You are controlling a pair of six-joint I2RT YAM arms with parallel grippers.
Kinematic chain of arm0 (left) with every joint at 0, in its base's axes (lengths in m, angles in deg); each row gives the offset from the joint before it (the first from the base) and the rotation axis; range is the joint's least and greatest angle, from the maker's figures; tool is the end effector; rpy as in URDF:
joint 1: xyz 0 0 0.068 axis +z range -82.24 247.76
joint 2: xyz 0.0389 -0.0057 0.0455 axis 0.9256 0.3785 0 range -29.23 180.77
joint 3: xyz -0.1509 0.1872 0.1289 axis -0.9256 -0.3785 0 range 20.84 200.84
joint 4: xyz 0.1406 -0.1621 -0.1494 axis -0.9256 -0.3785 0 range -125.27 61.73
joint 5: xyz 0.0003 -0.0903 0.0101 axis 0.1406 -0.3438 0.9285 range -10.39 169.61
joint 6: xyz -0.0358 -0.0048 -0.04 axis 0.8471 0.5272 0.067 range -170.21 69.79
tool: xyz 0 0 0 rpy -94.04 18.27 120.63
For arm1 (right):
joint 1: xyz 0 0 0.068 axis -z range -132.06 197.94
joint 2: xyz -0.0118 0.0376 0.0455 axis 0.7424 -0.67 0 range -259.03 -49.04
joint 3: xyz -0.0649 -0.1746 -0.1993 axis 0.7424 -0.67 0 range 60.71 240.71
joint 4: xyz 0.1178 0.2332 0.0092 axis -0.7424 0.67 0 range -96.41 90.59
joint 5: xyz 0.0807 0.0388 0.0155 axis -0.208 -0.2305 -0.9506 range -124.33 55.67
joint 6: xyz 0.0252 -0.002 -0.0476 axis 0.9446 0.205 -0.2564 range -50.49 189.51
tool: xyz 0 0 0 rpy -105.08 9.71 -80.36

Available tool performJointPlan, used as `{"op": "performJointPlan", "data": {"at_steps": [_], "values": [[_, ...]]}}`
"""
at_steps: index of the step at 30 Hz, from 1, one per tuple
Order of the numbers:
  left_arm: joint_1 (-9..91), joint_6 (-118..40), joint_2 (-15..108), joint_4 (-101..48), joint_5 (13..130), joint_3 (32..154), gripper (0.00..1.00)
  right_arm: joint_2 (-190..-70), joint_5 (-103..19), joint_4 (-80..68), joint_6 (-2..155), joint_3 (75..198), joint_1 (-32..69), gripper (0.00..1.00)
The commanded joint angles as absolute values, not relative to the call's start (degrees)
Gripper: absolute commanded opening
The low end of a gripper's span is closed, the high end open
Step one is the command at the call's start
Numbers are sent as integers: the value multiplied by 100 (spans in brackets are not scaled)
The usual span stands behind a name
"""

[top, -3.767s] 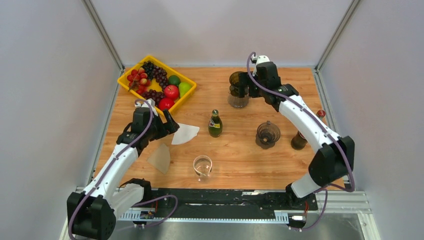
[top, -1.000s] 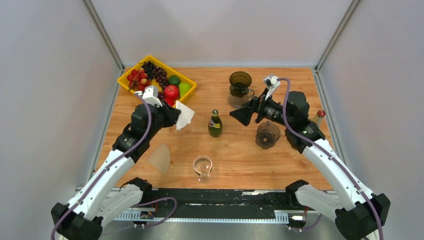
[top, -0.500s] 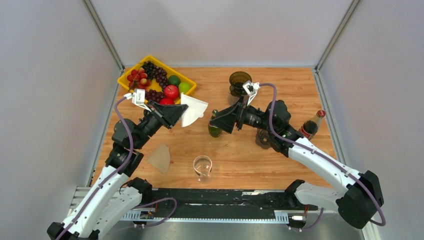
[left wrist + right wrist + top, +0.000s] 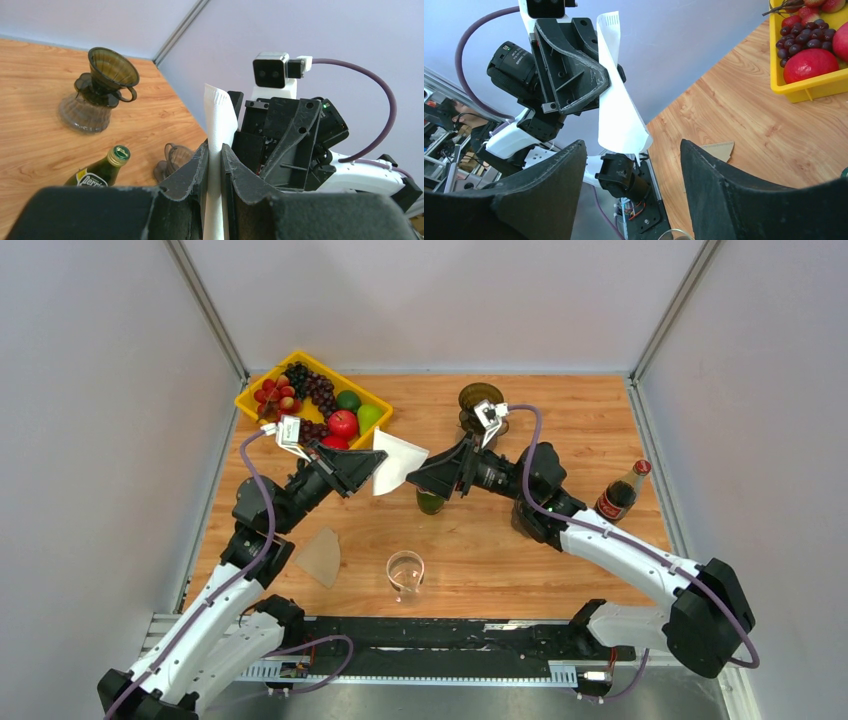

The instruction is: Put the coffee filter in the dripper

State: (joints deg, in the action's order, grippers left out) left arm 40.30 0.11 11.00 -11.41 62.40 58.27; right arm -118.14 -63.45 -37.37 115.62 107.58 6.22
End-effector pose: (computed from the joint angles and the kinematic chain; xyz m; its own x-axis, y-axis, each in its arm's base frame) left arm 0.1467 -0.0882 0.3581 -0.3974 -0.6220 -0.6747 0.6098 0.3704 -0.7007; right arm 0.1969 0.1988 0.3389 -0.5992 0.3091 -0.7385 -0.7336 0.1574 0.6611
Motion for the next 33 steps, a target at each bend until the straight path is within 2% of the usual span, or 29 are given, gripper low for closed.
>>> {"op": "performJointPlan", "data": {"at_steps": [1, 8, 11, 15, 18, 19, 23, 25, 27, 30, 33], "values": [[3987, 90, 1095, -861, 6159, 5802, 22, -11787, -6239, -4123, 11582, 10976, 592, 68], [3956, 111, 1171, -834, 6100, 5751, 23, -11840, -6212, -4201, 11553, 11038, 592, 51], [3942, 111, 1199, -836, 6111, 5746, 23, -11888, -6254, -4315, 11586, 11049, 592, 40], [3931, 111, 1276, -836, 6085, 5735, 24, -11908, -6304, -4350, 11540, 11064, 592, 22], [3920, 72, 1317, -836, 6021, 5734, 27, -11872, -6349, -4300, 11408, 11072, 592, 3], [3922, 20, 1332, -847, 5973, 5733, 29, -11851, -6347, -4222, 11299, 11088, 592, 0], [3921, -379, 1258, -1261, 5914, 5818, 48, -11660, -6271, -3223, 10648, 11335, 592, 0], [3927, -703, 1169, -1557, 5928, 5850, 90, -11532, -5945, -2415, 10137, 11549, 598, 0], [3925, -1186, 1112, -2075, 6007, 5952, 99, -11394, -5713, -1682, 9646, 11653, 632, 0], [3926, -1865, 1098, -3031, 6604, 6315, 100, -11137, -5905, -461, 8819, 11859, 818, 0], [3927, -2589, 1220, -3545, 6604, 6574, 100, -10986, -6100, 1007, 7681, 12208, 865, 0]]}}
